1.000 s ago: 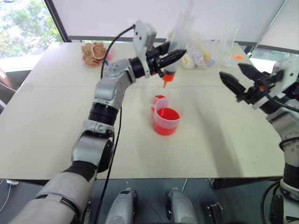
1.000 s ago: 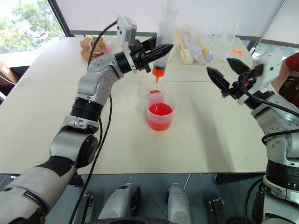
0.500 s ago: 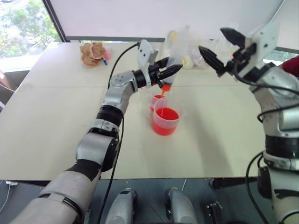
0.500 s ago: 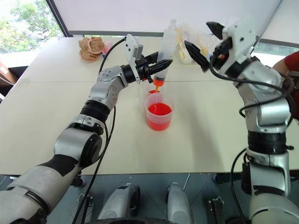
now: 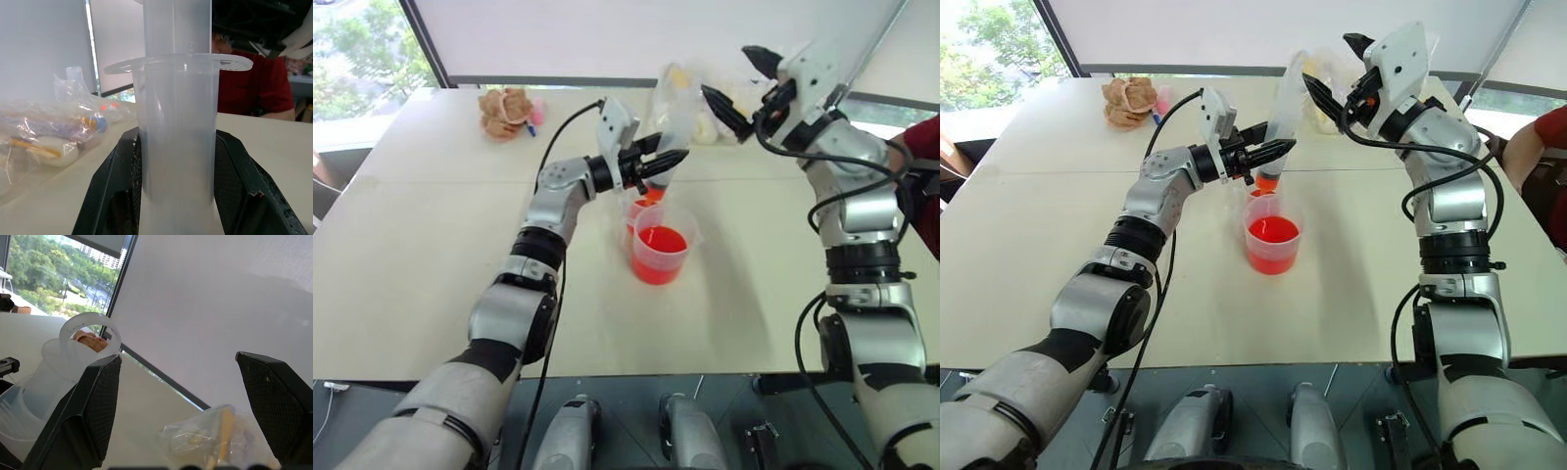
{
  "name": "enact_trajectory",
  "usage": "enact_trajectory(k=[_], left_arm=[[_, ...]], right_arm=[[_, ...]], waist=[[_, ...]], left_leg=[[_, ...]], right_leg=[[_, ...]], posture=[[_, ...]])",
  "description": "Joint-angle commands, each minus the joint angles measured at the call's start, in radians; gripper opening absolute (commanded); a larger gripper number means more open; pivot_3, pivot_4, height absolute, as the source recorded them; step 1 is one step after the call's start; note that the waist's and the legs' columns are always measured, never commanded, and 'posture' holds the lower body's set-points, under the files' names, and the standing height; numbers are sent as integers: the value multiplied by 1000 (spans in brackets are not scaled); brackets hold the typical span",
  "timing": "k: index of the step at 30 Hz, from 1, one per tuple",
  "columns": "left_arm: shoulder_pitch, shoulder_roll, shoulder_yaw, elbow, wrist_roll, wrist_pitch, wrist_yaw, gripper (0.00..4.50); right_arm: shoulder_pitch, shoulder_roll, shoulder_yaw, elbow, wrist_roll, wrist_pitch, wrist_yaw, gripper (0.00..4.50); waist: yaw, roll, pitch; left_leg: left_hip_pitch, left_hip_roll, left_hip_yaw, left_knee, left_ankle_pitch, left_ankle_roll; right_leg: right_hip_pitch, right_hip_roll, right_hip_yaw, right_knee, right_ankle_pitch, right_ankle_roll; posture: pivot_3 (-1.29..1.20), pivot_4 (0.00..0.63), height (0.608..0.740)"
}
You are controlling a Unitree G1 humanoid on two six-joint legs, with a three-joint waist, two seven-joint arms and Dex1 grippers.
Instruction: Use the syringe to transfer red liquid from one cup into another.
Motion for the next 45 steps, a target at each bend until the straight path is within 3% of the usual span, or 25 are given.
enact_trajectory(k=[1, 2, 5, 11, 45], left_arm=[[-18, -11, -15, -27, 18, -18, -7, 1386], [-18, -11, -15, -26, 19, -19, -7, 1386], [-19, -10, -15, -20, 26, -25, -6, 1386], [-17, -7, -18, -14, 40, -27, -9, 1386], [-70, 3, 54, -131, -30, 35, 43, 1386]], right_arm=[[-52, 28, 6, -27, 10, -39, 29, 3890], [-55, 31, 7, -25, 7, -43, 34, 3890], [-61, 42, 6, -29, 13, -47, 51, 3096], [-56, 41, 24, -56, -1, -42, 92, 50], [99, 219, 95, -52, -35, -9, 104, 50]], waist=[[-1, 0, 0], [-1, 0, 0], [-2, 0, 0], [0, 0, 0], [-1, 0, 0]], left_leg=[[0, 0, 0, 0, 0, 0], [0, 0, 0, 0, 0, 0], [0, 0, 0, 0, 0, 0], [0, 0, 0, 0, 0, 0], [0, 0, 0, 0, 0, 0]], right_leg=[[0, 0, 0, 0, 0, 0], [0, 0, 0, 0, 0, 0], [0, 0, 0, 0, 0, 0], [0, 0, 0, 0, 0, 0], [-1, 0, 0, 1, 0, 0]], posture=[[0, 150, 737], [0, 150, 737], [0, 150, 737], [0, 150, 737], [0, 150, 737]])
